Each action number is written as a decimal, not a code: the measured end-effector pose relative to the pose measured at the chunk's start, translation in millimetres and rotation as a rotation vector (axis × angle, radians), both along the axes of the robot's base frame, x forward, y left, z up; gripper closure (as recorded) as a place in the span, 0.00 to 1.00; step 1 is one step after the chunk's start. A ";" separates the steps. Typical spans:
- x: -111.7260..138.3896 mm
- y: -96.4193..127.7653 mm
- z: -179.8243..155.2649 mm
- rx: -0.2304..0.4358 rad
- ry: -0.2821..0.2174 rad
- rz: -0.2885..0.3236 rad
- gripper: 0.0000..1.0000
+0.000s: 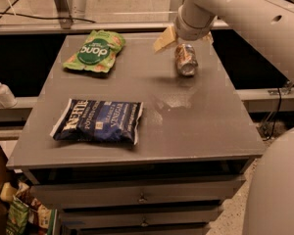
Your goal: Place orange can upright
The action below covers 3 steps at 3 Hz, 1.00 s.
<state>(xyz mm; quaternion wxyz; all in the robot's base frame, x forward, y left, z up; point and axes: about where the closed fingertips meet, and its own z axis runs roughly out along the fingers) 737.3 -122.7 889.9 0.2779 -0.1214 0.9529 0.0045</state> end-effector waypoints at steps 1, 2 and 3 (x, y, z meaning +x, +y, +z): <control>9.6 0.7 -0.3 0.000 -0.015 -0.022 0.00; 20.4 -0.3 -7.5 -0.021 -0.023 -0.039 0.00; 36.1 -5.5 -16.7 -0.046 -0.029 -0.057 0.00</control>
Offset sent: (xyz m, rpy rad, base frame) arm 0.0341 -0.0032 -0.0120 -0.0467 -0.0412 -0.0624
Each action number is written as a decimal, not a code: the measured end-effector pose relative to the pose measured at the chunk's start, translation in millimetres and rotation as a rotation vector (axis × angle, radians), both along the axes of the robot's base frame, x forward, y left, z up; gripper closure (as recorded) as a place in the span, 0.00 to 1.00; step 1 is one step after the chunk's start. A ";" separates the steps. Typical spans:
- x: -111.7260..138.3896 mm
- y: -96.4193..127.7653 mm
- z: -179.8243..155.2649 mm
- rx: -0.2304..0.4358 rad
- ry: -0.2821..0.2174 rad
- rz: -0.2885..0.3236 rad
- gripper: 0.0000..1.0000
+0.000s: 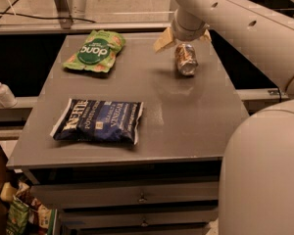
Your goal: Place orange can upright
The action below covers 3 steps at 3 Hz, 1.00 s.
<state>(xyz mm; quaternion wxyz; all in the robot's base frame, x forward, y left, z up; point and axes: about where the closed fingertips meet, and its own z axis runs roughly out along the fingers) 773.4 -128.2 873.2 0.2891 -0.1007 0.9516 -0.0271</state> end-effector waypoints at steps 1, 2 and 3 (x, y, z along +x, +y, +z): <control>13.8 -6.2 -5.9 -0.014 -0.003 -0.017 0.00; 21.8 -15.7 -13.9 -0.030 0.007 -0.042 0.00; 23.1 -28.5 -24.0 -0.042 0.027 -0.070 0.00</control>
Offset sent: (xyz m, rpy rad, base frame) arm 0.0319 -0.0298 -0.0170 -0.0491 0.0128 -0.0781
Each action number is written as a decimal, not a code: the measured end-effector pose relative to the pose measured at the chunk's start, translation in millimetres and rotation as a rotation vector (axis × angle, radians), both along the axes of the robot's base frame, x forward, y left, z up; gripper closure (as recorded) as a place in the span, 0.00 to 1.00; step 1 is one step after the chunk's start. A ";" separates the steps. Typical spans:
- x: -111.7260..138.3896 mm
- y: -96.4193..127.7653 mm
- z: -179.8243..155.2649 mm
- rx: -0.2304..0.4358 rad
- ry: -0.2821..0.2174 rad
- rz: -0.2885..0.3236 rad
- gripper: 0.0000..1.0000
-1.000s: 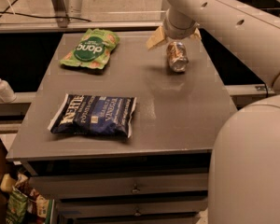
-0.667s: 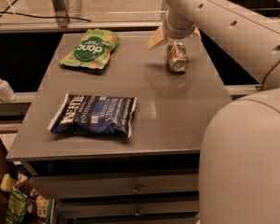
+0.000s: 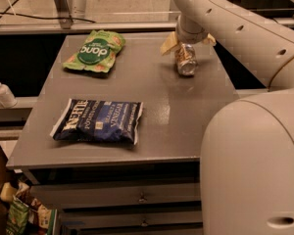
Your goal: Place orange can upright
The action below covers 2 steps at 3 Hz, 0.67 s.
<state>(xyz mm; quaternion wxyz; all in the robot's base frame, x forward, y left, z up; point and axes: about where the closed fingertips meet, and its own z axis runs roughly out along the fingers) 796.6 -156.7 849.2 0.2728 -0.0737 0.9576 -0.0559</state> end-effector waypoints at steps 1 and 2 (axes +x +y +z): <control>-0.9 -7.3 -5.2 0.001 0.004 -0.004 0.18; -2.9 -10.5 -6.0 0.004 0.004 -0.003 0.41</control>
Offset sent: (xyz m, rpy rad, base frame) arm -0.0061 -0.0157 -0.0002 0.0109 -0.0064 -0.0035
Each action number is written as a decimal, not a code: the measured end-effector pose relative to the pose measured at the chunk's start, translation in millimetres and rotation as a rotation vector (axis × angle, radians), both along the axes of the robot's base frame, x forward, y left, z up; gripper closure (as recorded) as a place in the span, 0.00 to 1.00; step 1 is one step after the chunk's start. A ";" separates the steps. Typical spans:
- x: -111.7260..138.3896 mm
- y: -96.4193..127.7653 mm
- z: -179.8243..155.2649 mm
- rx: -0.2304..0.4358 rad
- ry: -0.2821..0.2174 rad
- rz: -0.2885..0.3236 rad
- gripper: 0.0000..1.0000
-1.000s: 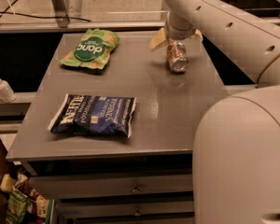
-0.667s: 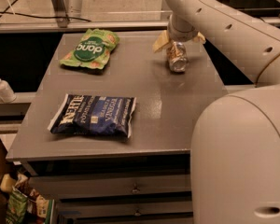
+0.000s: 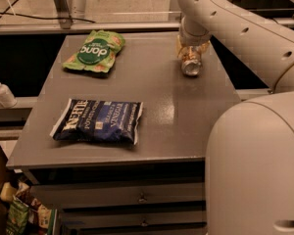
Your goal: Place orange can upright
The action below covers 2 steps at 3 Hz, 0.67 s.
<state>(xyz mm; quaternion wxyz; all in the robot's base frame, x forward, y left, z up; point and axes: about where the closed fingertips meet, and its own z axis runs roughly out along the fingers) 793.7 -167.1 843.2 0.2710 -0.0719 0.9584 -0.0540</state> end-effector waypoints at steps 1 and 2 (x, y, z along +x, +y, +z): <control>-0.8 -5.2 0.8 0.004 -0.001 -0.001 0.65; -1.7 -8.1 4.5 0.012 -0.004 0.004 0.87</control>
Offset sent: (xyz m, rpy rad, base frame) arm -0.0030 -0.0133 0.0164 0.0239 -0.0193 0.0076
